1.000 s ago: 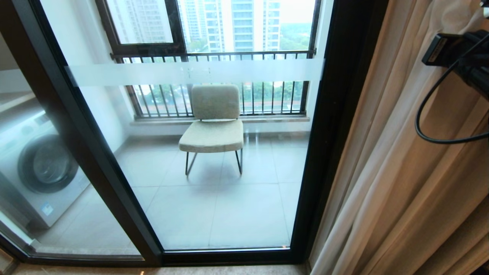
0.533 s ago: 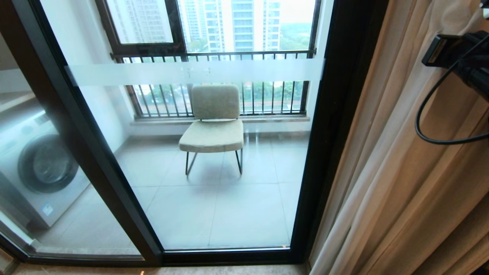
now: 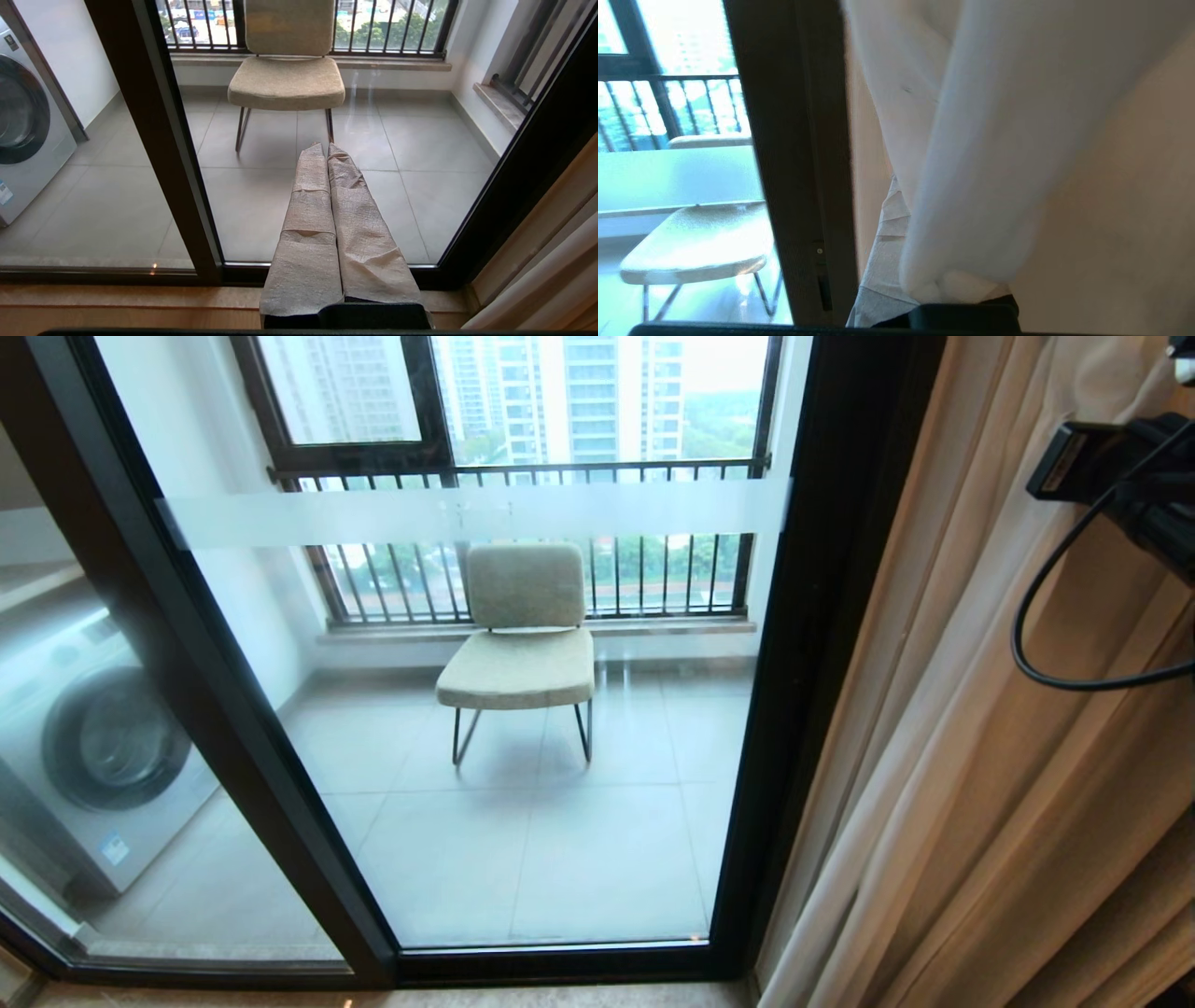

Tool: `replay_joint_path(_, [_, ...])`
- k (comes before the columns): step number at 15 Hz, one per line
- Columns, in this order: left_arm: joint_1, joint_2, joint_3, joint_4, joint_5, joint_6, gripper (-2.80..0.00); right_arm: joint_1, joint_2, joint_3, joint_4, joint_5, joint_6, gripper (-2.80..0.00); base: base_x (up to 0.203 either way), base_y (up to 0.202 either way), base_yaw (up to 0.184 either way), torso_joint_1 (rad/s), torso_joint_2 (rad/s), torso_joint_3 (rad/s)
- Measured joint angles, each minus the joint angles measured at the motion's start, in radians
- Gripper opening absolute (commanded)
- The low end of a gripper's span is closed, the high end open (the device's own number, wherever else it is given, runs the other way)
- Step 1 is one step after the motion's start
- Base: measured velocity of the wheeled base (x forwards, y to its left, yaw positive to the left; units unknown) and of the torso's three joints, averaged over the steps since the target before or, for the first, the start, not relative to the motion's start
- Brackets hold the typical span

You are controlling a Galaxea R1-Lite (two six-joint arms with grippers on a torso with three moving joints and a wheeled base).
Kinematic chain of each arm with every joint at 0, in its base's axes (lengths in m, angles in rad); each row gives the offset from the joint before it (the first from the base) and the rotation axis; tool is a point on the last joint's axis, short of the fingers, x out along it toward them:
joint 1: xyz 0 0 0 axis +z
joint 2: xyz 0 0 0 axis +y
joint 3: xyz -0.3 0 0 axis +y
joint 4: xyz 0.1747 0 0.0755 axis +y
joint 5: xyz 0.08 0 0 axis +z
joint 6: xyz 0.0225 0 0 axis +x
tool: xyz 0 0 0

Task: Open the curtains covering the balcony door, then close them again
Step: Close the inner curtains on both sides

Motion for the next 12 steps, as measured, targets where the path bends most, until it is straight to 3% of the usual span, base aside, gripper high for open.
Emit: replay_joint_path(12, [0.000, 0.000, -0.007, 0.000, 0.001, 0.000, -2.80, 0.004, -0.008, -0.006, -0.005, 0.001, -0.028, -2.80, 0.000, 0.181, -0.001, 0.001, 0.00, 0.002])
